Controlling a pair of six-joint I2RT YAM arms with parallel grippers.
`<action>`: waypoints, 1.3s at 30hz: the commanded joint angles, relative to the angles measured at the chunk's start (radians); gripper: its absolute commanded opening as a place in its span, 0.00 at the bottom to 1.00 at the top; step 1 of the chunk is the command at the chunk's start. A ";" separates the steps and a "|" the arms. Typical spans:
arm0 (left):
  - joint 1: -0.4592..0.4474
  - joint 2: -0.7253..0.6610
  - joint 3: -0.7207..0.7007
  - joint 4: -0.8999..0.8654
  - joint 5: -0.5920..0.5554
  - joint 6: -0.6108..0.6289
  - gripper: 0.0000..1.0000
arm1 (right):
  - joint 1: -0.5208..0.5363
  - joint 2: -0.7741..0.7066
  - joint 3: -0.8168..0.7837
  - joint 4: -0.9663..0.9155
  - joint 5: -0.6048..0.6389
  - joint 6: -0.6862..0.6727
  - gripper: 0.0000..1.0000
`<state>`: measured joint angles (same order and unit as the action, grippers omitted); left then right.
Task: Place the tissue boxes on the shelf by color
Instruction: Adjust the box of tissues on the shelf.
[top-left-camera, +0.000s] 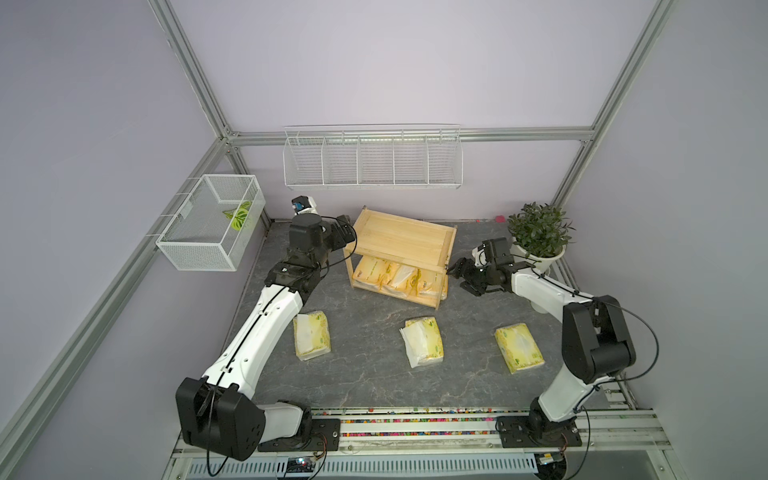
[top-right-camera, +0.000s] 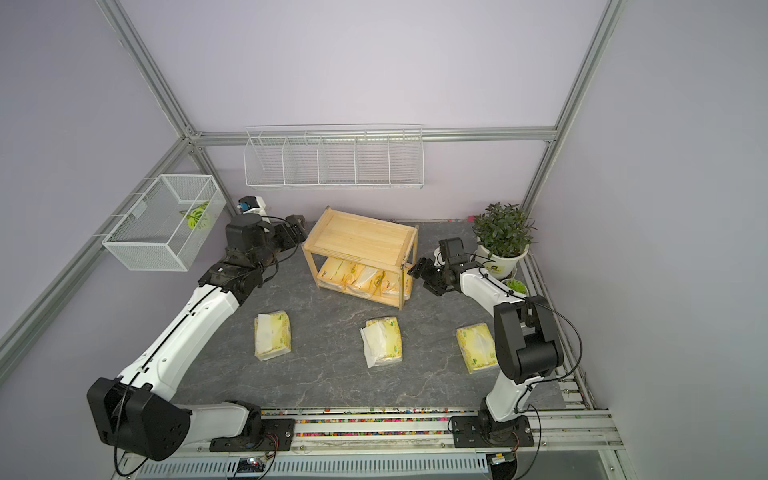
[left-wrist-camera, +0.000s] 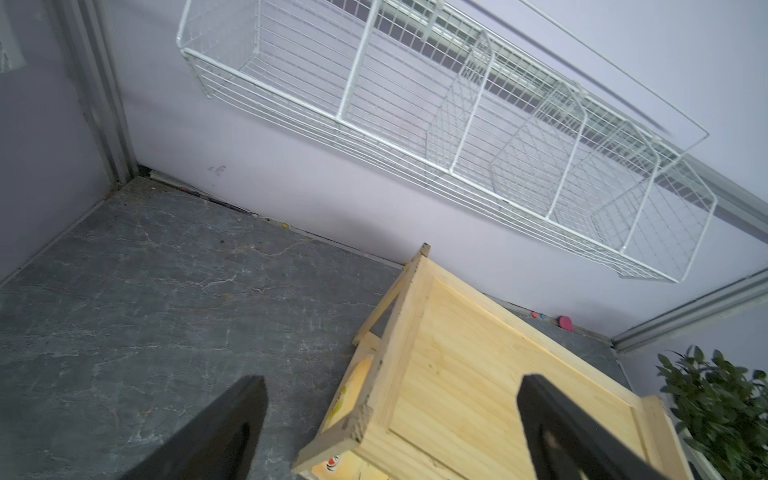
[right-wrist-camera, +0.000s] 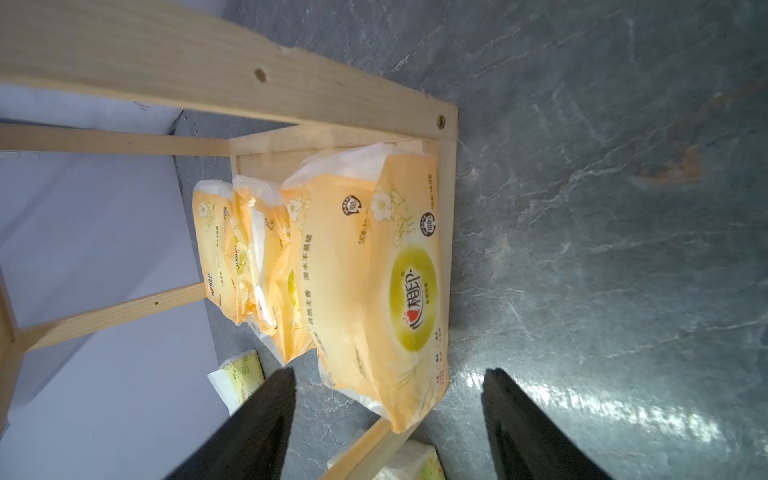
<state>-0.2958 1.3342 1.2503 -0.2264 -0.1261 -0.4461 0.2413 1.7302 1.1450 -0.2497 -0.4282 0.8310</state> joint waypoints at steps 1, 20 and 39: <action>0.016 0.022 0.039 -0.030 0.043 0.038 1.00 | -0.002 0.011 -0.001 0.037 -0.020 0.022 0.75; 0.038 0.046 0.020 -0.006 0.074 0.050 1.00 | 0.087 0.166 0.067 0.201 -0.080 0.142 0.72; 0.067 0.201 0.151 0.015 0.143 0.078 1.00 | 0.002 -0.062 -0.096 0.135 -0.049 0.099 0.76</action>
<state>-0.2428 1.5066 1.3540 -0.2317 -0.0208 -0.3859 0.2596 1.7130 1.0817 -0.0937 -0.4908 0.9485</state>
